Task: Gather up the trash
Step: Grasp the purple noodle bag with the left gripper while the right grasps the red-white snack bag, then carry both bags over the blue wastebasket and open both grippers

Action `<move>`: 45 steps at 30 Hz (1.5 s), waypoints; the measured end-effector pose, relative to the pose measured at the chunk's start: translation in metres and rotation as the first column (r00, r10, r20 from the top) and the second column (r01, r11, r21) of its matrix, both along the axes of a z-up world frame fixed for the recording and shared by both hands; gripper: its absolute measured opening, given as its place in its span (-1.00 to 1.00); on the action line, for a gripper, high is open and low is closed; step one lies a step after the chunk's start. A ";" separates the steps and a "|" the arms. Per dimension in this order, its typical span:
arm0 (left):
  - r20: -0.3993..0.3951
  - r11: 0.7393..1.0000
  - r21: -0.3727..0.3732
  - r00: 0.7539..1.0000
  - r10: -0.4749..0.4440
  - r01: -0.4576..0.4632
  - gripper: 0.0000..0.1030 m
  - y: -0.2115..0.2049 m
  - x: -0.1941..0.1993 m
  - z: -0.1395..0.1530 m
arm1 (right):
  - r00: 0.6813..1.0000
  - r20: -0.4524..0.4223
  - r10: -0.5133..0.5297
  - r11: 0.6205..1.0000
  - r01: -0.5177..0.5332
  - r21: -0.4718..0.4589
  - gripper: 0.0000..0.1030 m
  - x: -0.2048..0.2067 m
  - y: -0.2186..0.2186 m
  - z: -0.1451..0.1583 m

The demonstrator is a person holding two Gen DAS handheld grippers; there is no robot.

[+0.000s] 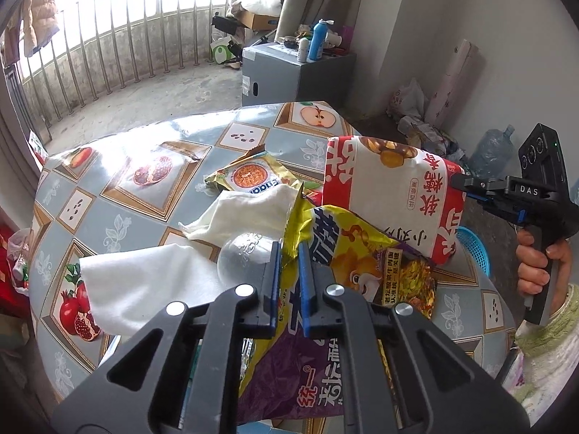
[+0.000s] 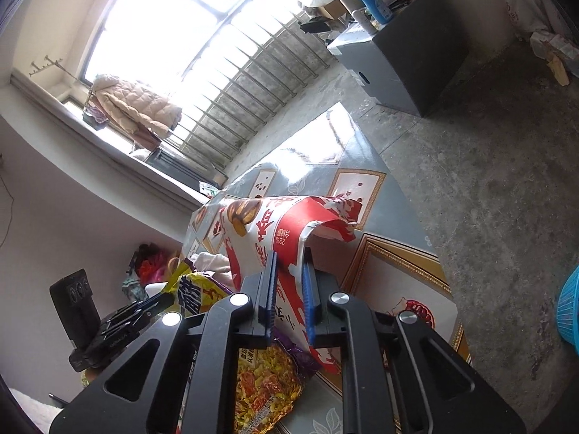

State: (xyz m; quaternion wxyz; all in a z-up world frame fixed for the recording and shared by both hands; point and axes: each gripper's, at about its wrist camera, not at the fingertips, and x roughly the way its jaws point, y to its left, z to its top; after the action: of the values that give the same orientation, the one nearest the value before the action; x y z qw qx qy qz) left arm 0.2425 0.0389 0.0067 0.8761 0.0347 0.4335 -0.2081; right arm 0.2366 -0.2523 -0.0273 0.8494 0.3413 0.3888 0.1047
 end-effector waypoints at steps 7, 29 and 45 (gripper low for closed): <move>0.044 1.000 -0.016 0.999 -0.003 0.004 -0.90 0.004 -0.014 0.015 | 0.999 0.045 0.004 1.000 -0.004 -0.009 -0.90 -0.011 0.004 0.015; 0.208 0.995 -0.076 0.977 -0.054 0.071 -0.94 -0.012 -0.071 0.089 | 0.970 0.213 -0.117 0.991 0.128 -0.036 -0.96 -0.107 -0.032 0.071; 0.224 0.912 0.001 0.888 -0.401 0.411 -0.94 -0.213 -0.077 0.099 | 0.823 0.235 -0.517 0.820 0.555 -0.139 -0.96 -0.280 -0.163 0.074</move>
State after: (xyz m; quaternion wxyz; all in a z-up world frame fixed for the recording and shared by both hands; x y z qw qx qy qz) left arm 0.1658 -0.1737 0.1062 0.8562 0.1270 0.3125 -0.3912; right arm -0.0433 -0.4152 0.0464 0.9069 0.3379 0.2036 -0.1477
